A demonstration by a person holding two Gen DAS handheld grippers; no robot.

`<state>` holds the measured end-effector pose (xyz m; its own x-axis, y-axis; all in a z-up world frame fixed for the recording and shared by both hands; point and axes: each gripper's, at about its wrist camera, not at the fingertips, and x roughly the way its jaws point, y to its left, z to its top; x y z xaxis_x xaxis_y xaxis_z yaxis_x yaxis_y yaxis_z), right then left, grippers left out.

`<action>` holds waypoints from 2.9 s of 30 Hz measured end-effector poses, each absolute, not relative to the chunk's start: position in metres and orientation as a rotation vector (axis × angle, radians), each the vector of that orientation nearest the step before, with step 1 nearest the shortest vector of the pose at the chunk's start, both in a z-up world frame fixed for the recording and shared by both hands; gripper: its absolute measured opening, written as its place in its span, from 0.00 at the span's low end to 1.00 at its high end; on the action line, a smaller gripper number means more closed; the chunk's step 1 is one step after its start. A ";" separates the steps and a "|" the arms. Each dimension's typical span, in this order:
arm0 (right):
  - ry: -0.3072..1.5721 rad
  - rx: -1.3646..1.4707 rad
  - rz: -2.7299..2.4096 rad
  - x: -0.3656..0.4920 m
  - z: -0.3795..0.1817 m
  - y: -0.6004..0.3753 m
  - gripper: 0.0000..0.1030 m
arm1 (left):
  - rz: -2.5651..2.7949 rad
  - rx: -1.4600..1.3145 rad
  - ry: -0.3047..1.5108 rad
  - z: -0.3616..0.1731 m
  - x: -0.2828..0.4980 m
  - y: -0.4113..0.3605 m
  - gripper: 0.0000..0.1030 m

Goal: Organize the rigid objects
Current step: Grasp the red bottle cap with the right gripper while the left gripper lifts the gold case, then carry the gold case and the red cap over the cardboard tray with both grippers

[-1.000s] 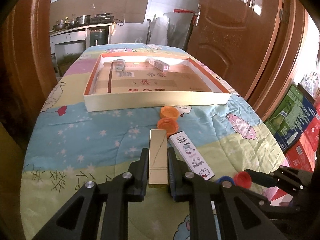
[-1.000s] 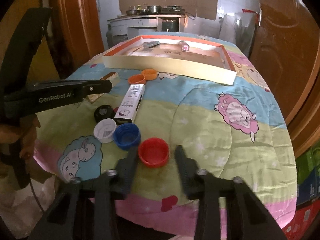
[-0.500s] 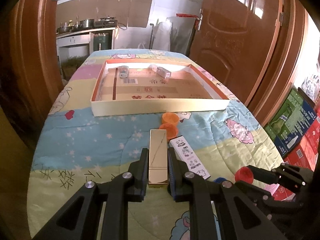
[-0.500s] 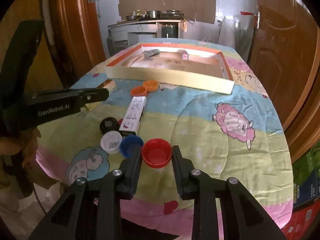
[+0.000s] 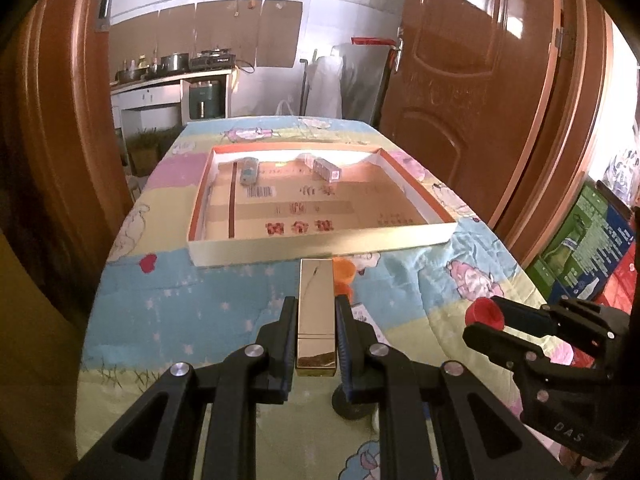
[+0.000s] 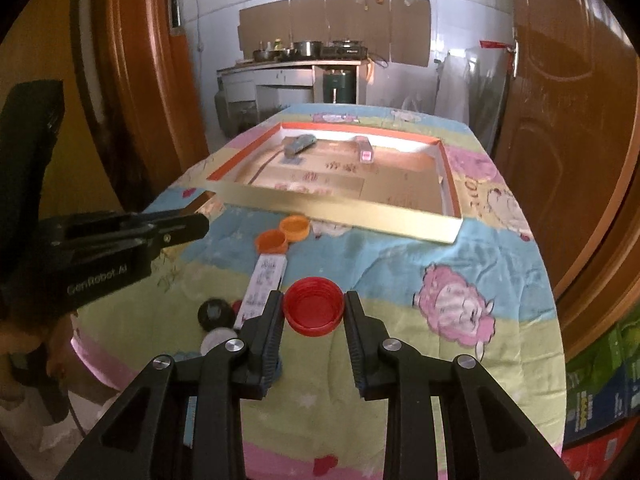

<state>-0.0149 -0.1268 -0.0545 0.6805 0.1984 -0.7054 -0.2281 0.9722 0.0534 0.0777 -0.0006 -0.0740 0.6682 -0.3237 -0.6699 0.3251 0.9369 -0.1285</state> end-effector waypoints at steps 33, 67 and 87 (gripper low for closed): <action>0.773 0.004 0.180 0.103 -0.013 -0.160 0.30 | -0.368 -0.044 0.763 -0.032 0.183 -0.026 0.18; 0.906 0.032 0.194 0.261 -0.045 -0.192 0.30 | -0.325 -0.022 0.928 -0.066 0.324 -0.055 0.18; 1.003 0.072 0.191 0.323 -0.089 -0.204 0.30 | -0.316 -0.005 1.024 -0.104 0.366 -0.071 0.18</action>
